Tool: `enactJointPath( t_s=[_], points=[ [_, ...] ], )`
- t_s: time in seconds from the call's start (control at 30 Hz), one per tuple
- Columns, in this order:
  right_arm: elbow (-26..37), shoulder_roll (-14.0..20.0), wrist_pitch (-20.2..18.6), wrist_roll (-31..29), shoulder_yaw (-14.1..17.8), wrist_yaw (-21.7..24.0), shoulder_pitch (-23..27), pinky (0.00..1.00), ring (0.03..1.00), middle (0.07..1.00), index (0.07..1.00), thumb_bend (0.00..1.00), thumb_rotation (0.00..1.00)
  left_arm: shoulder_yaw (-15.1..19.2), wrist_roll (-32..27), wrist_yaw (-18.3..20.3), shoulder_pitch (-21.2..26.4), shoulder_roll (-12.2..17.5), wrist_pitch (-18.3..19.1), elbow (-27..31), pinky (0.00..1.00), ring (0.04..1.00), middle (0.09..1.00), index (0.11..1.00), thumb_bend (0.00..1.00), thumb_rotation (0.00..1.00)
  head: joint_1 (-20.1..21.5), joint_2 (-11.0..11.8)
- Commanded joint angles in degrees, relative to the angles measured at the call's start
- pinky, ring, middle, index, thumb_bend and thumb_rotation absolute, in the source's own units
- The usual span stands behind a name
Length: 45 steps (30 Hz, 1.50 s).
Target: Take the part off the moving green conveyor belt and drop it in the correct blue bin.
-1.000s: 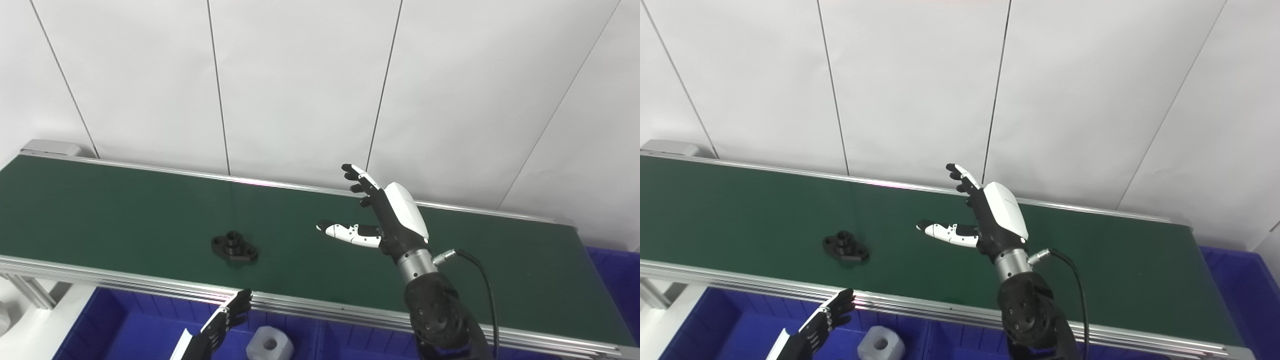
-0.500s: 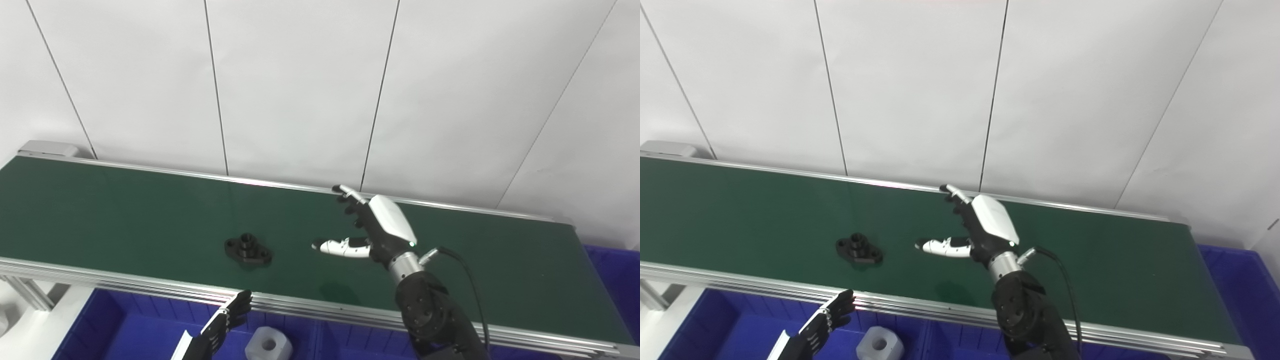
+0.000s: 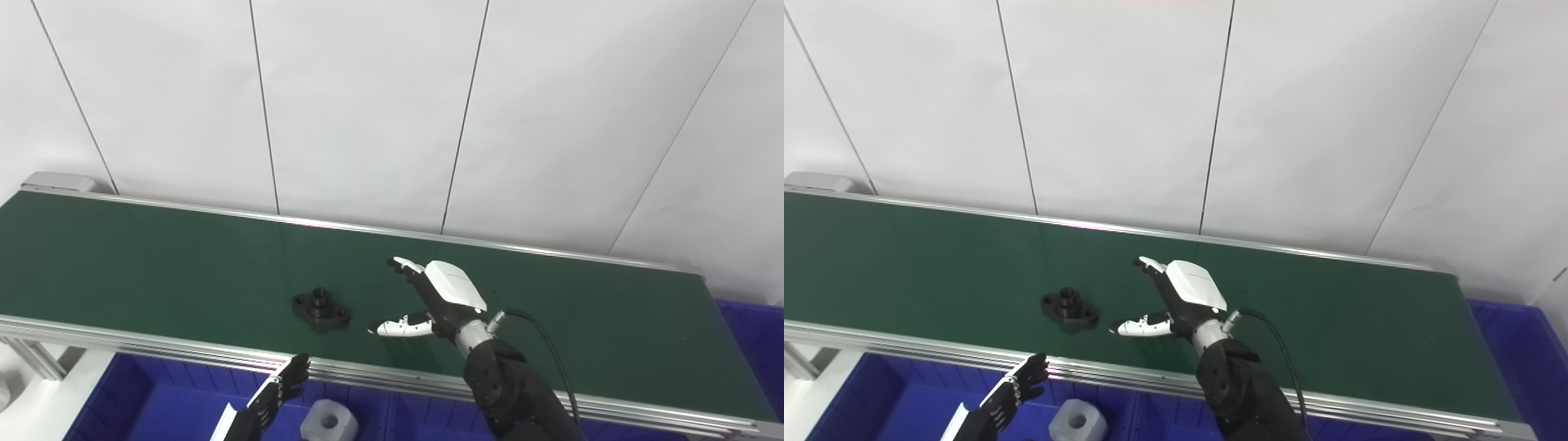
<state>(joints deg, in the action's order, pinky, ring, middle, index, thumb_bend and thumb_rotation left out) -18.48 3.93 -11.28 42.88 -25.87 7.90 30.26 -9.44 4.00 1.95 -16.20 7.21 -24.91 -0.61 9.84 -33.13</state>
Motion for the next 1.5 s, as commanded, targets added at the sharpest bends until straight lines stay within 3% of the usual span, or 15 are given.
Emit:
enactJointPath(
  t_s=[0.0, 0.5, 0.83, 1.47],
  points=[
    [0.25, -0.94, 0.75, 0.66, -0.32, -1.73, 3.28, 0.78, 0.844, 0.884, 0.91, 0.72, 0.47, 0.08, 0.0, 0.14, 0.63, 0.2, -1.96, 1.84, 0.85, 0.888, 0.911, 0.899, 0.71, 0.68, -0.04, -0.03],
    [-6.0, -2.75, 1.33, 2.18, -3.94, -2.72, 8.37, 0.78, 0.838, 0.878, 0.9, 0.74, 0.5, 0.38, 0.41, 0.13, -0.32, -0.27, -1.93, 2.4, 0.86, 0.89, 0.908, 0.897, 0.73, 0.68, -0.87, -0.79],
    [-12.05, -2.66, 1.42, 3.22, -6.3, -3.01, 11.38, 0.78, 0.827, 0.862, 0.886, 0.74, 0.45, 0.27, 0.57, 0.15, -0.62, -0.41, -1.95, 2.6, 0.87, 0.894, 0.908, 0.899, 0.73, 0.68, -1.23, -1.09],
    [-17.09, 0.31, 2.38, 5.05, -9.93, -4.33, 10.72, 0.74, 0.802, 0.846, 0.874, 0.7, 0.34, 0.18, 0.63, 0.14, -1.07, -0.31, -1.97, 3.24, 0.85, 0.887, 0.909, 0.898, 0.72, 0.68, -1.23, -1.73]
  ],
)
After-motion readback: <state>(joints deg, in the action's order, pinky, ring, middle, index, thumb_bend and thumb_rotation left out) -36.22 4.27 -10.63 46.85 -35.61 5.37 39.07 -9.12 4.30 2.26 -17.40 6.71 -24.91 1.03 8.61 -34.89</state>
